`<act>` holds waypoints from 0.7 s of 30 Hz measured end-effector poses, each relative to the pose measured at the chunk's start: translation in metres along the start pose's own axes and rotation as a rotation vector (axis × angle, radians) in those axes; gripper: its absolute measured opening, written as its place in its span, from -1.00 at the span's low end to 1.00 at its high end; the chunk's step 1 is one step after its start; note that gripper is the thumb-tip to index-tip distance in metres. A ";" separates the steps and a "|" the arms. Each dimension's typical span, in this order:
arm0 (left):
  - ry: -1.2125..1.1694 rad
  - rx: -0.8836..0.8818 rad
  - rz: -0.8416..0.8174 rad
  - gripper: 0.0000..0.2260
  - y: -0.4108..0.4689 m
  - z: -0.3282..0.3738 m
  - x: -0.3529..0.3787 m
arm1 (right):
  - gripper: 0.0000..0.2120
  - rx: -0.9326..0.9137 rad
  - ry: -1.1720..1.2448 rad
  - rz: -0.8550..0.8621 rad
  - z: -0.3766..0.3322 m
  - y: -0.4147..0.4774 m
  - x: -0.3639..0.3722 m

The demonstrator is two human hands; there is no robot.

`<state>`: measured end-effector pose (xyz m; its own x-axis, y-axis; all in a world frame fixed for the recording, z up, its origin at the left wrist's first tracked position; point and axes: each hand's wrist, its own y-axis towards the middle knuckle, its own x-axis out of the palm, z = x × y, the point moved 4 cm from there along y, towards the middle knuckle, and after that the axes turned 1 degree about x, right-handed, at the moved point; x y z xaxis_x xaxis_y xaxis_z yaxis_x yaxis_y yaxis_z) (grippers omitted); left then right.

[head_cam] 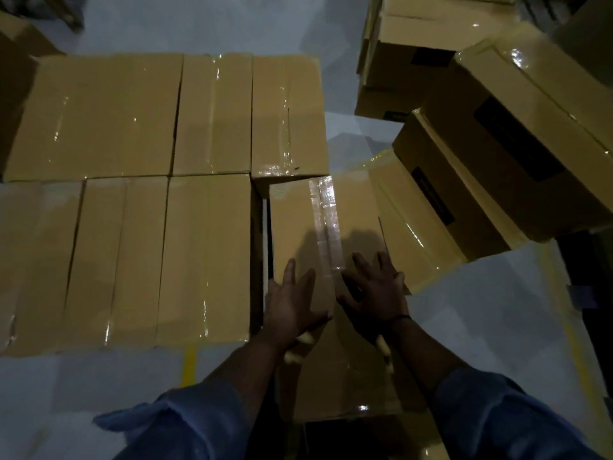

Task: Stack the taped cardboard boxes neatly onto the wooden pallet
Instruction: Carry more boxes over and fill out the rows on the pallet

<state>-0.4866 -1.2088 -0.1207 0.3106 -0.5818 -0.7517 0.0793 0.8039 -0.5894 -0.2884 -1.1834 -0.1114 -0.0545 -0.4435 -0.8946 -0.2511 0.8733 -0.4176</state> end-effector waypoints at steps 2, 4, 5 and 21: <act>-0.027 0.000 0.015 -0.04 0.001 -0.019 0.012 | -0.46 0.008 0.001 -0.029 -0.011 0.006 0.018; -0.041 0.015 0.025 -0.04 0.005 -0.040 0.023 | -0.45 0.018 0.002 -0.066 -0.024 0.014 0.036; -0.037 0.022 0.023 -0.04 0.008 -0.050 0.029 | -0.45 0.023 0.003 -0.079 -0.030 0.018 0.045; 0.056 0.065 0.093 -0.04 0.103 -0.135 0.081 | -0.42 -0.028 0.028 0.040 -0.056 0.100 0.145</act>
<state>-0.5814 -1.1898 -0.2818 0.2665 -0.5088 -0.8186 0.1149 0.8600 -0.4972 -0.3754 -1.1715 -0.2743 -0.0916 -0.4141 -0.9056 -0.2747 0.8846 -0.3768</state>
